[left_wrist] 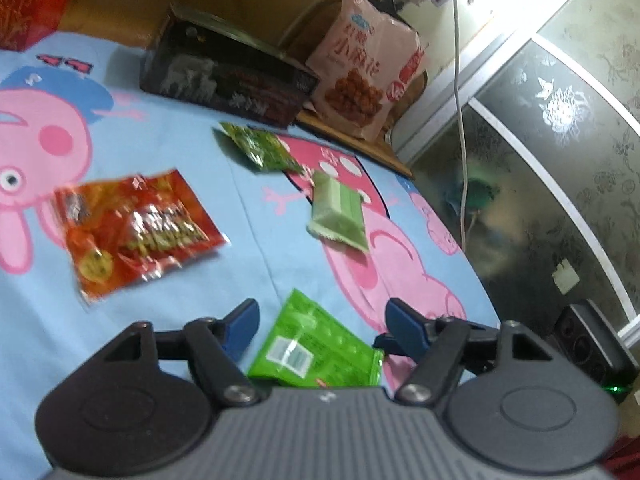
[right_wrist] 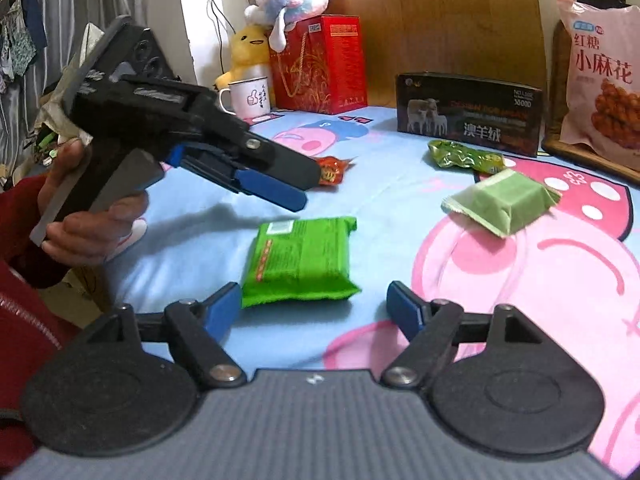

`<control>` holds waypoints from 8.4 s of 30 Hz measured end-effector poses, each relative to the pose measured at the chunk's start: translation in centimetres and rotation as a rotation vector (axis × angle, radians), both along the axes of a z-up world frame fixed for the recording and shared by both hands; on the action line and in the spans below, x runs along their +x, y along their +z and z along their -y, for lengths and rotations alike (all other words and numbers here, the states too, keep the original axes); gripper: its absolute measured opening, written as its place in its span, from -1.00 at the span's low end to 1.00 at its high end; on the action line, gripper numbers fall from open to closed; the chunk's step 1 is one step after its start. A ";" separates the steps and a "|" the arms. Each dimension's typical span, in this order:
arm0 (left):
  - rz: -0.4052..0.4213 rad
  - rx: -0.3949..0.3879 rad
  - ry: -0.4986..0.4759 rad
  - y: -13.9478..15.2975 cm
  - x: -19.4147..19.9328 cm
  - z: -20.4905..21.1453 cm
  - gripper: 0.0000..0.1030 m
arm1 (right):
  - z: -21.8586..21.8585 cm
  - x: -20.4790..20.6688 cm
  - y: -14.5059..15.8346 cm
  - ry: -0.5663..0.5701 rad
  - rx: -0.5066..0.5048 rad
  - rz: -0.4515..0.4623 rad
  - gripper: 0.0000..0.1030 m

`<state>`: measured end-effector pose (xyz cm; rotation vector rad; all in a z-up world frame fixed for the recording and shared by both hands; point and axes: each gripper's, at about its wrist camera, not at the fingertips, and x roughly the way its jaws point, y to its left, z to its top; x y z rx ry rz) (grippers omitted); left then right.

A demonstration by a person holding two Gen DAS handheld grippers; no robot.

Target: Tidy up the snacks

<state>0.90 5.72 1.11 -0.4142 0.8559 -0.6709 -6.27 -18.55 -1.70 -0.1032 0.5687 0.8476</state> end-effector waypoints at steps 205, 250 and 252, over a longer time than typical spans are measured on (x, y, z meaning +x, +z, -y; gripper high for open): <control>0.253 -0.005 0.073 2.7 -3.8 -3.5 -0.52 | -7.2 2.8 0.4 -0.044 -0.023 0.233 -0.53; 0.321 0.139 0.295 6.6 14.5 -4.2 0.07 | -7.8 16.6 4.7 -0.171 -0.065 0.308 -0.22; 0.289 0.132 0.281 5.7 12.6 -4.6 0.07 | -6.7 15.5 3.7 -0.172 -0.019 0.194 -0.11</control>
